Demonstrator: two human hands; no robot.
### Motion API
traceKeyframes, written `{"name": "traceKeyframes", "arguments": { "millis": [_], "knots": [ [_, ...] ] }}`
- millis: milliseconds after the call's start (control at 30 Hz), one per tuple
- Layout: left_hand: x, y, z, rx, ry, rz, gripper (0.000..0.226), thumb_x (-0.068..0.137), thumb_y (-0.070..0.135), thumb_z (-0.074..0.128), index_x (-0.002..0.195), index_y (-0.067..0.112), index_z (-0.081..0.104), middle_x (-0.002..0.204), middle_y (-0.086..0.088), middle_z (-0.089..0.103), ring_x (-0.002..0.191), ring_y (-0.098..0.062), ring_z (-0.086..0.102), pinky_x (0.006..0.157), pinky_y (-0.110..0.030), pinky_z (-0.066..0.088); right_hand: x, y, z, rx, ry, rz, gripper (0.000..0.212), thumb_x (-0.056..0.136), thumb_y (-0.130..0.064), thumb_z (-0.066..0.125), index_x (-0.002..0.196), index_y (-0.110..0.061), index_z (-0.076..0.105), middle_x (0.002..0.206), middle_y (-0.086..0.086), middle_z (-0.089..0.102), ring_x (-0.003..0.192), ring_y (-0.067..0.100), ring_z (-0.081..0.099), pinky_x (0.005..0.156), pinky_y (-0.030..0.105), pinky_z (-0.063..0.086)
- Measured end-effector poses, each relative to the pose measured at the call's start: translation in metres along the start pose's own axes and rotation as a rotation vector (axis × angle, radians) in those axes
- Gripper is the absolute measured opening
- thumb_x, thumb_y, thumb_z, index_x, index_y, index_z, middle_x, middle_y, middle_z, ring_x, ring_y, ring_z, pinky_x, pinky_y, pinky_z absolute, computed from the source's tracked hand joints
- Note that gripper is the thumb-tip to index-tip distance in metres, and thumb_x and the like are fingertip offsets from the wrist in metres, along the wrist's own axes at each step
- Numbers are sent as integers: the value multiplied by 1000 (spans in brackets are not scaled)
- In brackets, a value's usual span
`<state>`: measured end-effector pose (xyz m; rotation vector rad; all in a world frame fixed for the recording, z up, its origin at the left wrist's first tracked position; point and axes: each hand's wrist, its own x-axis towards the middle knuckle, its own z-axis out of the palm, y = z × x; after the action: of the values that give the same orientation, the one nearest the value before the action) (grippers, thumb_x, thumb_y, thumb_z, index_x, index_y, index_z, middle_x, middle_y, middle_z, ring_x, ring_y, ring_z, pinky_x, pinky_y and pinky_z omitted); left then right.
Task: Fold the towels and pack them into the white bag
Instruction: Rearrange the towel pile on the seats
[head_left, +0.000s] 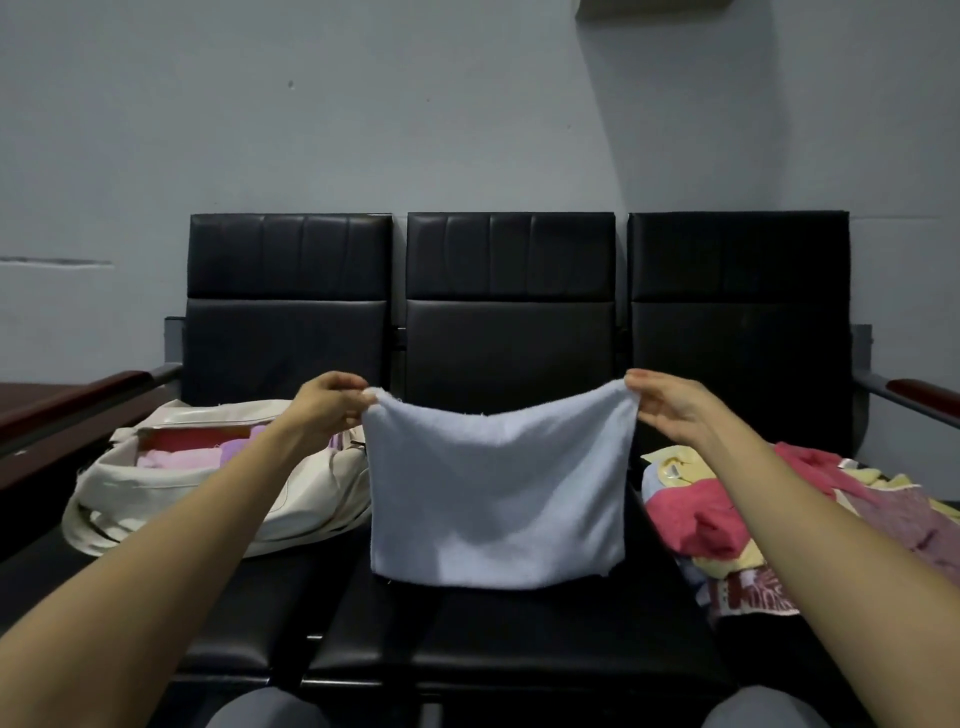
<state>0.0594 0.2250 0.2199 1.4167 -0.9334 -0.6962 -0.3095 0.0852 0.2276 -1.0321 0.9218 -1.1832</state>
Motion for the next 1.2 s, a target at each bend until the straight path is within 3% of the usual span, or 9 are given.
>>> {"name": "traceKeyframes", "arguments": {
  "millis": [133,233,433,600,767,867,967,1133,1200],
  "knots": [
    [-7,17,1,-91,69,33,27,88,2,65,114,6,59,96,-13,63,77,-20,62,60,-27,56,-11,-15,5,-73,54,-236,16,85,-2,68,95,-15,67,99,8,67,91,18,65,73,25,53],
    [-14,29,0,-87,223,171,25,89,12,66,114,13,61,110,-9,65,99,-27,64,83,-45,56,-22,-24,5,-143,93,-440,16,84,-9,70,97,-19,67,102,2,66,98,15,64,81,25,53],
    [-38,49,-4,-182,270,460,14,90,13,64,92,26,61,96,7,64,102,-14,61,85,-22,52,-50,-41,1,79,10,-581,28,63,-26,76,89,-21,66,94,-3,67,95,13,66,80,24,55],
    [-40,63,-1,-123,297,582,12,90,15,64,96,25,59,95,11,61,91,-4,60,75,-13,51,-49,-49,2,81,86,-656,14,79,-13,75,86,-19,65,92,-1,67,91,14,66,75,23,55],
    [-3,58,4,60,287,362,24,88,18,68,108,11,57,103,-4,62,96,-17,59,80,-24,51,-12,-38,-1,-167,209,-617,12,86,-10,70,86,-20,63,93,-2,66,96,15,64,77,27,55],
    [22,38,12,95,240,158,28,86,15,70,108,9,54,108,-13,59,98,-24,60,74,-28,52,24,-19,-7,-286,233,-481,15,84,-10,72,83,-21,63,94,3,66,99,23,64,88,42,56],
    [53,10,27,64,216,13,30,83,8,73,104,7,52,112,-19,59,93,-26,62,64,-27,50,58,7,-12,-349,253,-347,17,81,-8,74,81,-20,62,96,6,66,100,27,64,92,43,54],
    [118,-62,62,176,276,-110,20,84,6,71,84,11,51,111,-23,61,89,-27,60,65,-33,55,112,69,-20,-393,279,-139,18,80,-4,74,76,-17,62,86,7,65,97,33,65,78,39,55],
    [140,-91,72,194,265,-132,14,87,7,66,90,10,52,105,-21,60,88,-29,60,65,-36,55,133,95,-23,-387,279,-91,17,82,-2,72,77,-17,63,89,8,65,98,32,64,78,39,55]
  ]
}}
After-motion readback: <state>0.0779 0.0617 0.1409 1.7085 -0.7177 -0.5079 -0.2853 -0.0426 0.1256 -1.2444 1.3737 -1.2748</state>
